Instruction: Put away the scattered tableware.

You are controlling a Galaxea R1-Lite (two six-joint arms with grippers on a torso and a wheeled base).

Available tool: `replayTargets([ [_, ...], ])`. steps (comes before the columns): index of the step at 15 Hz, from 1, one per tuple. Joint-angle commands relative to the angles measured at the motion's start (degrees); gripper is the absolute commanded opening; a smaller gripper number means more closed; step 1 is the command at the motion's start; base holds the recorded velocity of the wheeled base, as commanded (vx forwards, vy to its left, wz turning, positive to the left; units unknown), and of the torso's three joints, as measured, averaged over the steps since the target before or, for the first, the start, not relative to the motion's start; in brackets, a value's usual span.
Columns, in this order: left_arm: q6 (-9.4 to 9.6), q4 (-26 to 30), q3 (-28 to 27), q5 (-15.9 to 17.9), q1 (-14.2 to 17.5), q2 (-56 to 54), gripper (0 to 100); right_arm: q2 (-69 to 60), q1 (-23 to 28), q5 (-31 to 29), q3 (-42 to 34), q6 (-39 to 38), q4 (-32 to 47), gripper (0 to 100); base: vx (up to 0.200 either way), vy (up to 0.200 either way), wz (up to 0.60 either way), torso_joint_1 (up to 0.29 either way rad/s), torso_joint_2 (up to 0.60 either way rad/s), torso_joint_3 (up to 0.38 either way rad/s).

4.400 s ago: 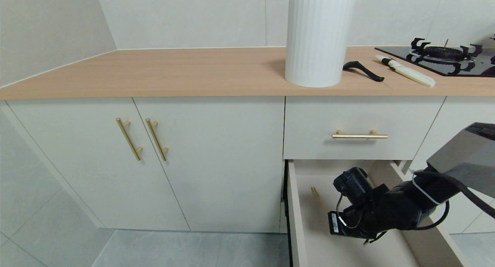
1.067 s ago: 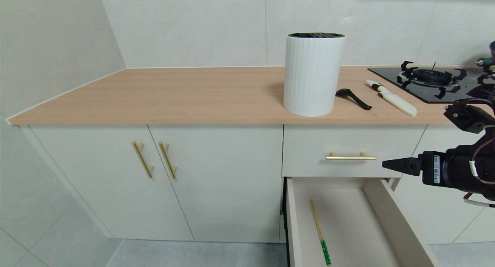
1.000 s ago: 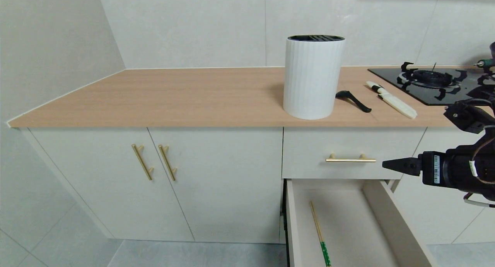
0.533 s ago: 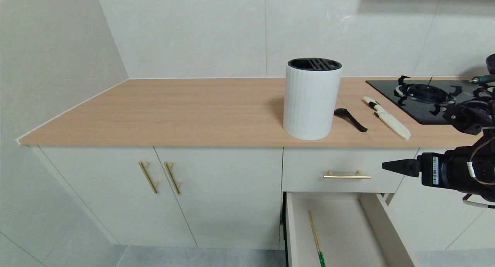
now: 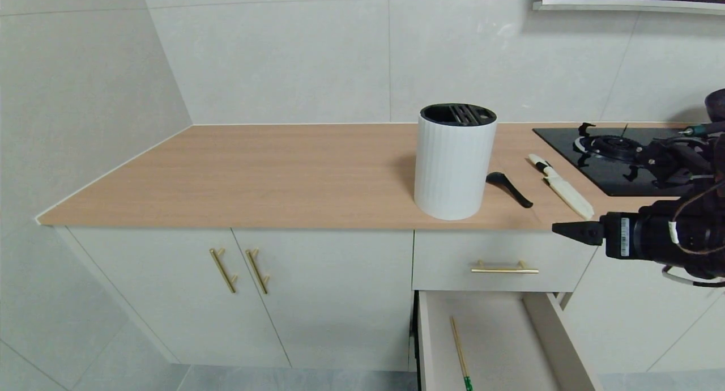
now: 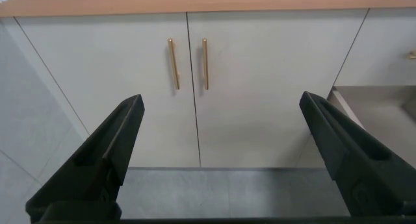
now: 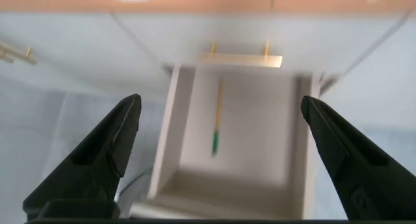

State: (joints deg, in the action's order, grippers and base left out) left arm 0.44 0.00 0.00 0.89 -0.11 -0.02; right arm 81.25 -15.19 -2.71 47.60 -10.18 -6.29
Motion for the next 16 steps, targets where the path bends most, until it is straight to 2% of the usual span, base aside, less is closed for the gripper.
replayTargets([
  [1,0.00,0.00,0.00,-0.01,0.02,0.02,100,11.21,5.17,2.00,4.34,3.76,-7.60,100,0.000,0.000,0.00,0.000,0.00,0.000],
  [5,0.00,0.00,0.00,-0.01,0.02,0.02,100,23.78,8.51,9.47,18.49,4.82,-8.91,100,0.000,0.000,0.00,0.000,0.00,0.000],
  [9,0.00,0.00,0.00,-0.01,0.02,0.02,100,32.74,9.83,11.14,28.07,5.96,-8.91,100,0.000,0.000,0.00,0.000,0.00,0.000],
  [13,0.00,0.00,0.00,-0.01,0.02,0.02,100,36.00,9.83,16.68,30.09,13.78,-8.91,100,0.000,0.000,0.00,0.000,0.00,0.000],
  [16,0.00,0.00,0.00,-0.01,0.02,0.02,100,36.52,10.53,17.03,30.09,16.95,-9.00,100,0.000,0.000,0.00,0.000,0.00,0.000],
])
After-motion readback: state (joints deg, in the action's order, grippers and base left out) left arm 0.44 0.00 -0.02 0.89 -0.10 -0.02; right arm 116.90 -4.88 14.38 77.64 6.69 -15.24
